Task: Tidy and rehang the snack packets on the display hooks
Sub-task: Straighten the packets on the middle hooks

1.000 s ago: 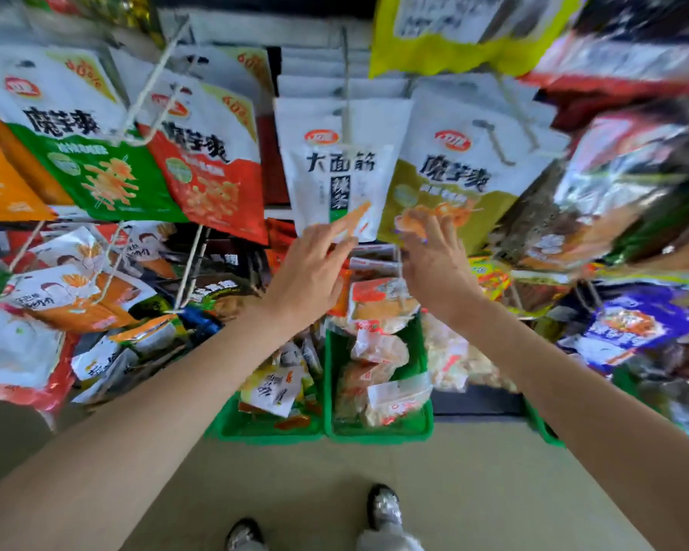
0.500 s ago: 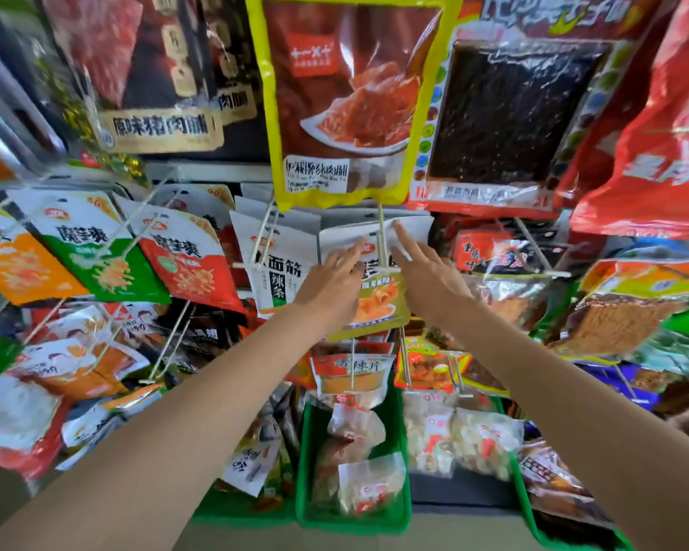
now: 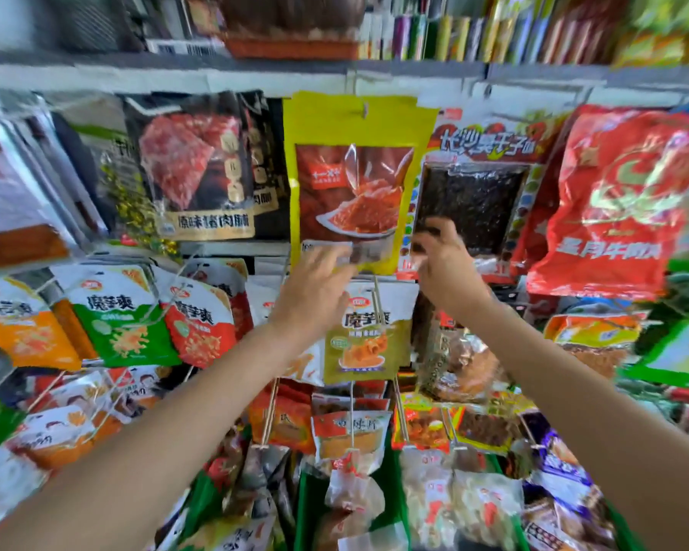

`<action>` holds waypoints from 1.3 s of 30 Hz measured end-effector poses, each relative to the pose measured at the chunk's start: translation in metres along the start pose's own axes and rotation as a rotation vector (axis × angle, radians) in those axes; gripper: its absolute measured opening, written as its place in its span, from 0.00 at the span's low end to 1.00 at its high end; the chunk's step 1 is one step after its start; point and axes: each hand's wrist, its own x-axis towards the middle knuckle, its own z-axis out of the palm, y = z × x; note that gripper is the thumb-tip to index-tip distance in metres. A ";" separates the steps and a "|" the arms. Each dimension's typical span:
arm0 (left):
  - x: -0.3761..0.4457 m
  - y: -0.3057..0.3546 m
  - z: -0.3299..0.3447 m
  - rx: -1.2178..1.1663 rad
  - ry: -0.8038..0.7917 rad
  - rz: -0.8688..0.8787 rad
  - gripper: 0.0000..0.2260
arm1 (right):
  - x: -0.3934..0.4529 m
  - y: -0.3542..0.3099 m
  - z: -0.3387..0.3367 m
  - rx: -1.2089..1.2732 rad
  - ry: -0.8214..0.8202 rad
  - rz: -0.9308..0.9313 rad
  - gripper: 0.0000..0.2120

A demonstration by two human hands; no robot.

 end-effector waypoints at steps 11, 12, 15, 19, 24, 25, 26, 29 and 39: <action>0.078 -0.013 -0.068 0.183 -0.142 -0.193 0.26 | 0.056 -0.084 -0.049 -0.227 0.003 -0.263 0.35; 0.082 -0.014 -0.065 0.186 -0.195 -0.213 0.26 | 0.059 -0.084 -0.043 -0.246 -0.022 -0.253 0.36; 0.086 -0.022 -0.052 0.201 -0.312 -0.267 0.28 | 0.070 -0.080 -0.029 -0.266 -0.039 -0.204 0.34; 0.086 -0.032 -0.051 0.207 -0.464 -0.342 0.29 | 0.081 -0.082 -0.025 -0.248 -0.140 -0.120 0.30; 0.067 -0.015 -0.041 0.132 -0.056 -0.194 0.20 | 0.057 -0.072 -0.037 -0.225 -0.108 -0.048 0.27; 0.064 -0.008 -0.038 0.126 0.017 -0.129 0.19 | 0.049 -0.064 -0.042 -0.224 -0.112 -0.016 0.28; 0.063 -0.001 -0.036 0.118 0.064 -0.064 0.19 | 0.041 -0.056 -0.048 -0.228 -0.126 0.014 0.29; 0.071 0.024 -0.030 0.099 0.061 0.045 0.21 | 0.019 -0.026 -0.070 -0.261 -0.125 0.111 0.30; 0.113 0.126 -0.014 0.064 -0.060 0.168 0.29 | -0.037 0.063 -0.125 -0.284 -0.096 0.287 0.28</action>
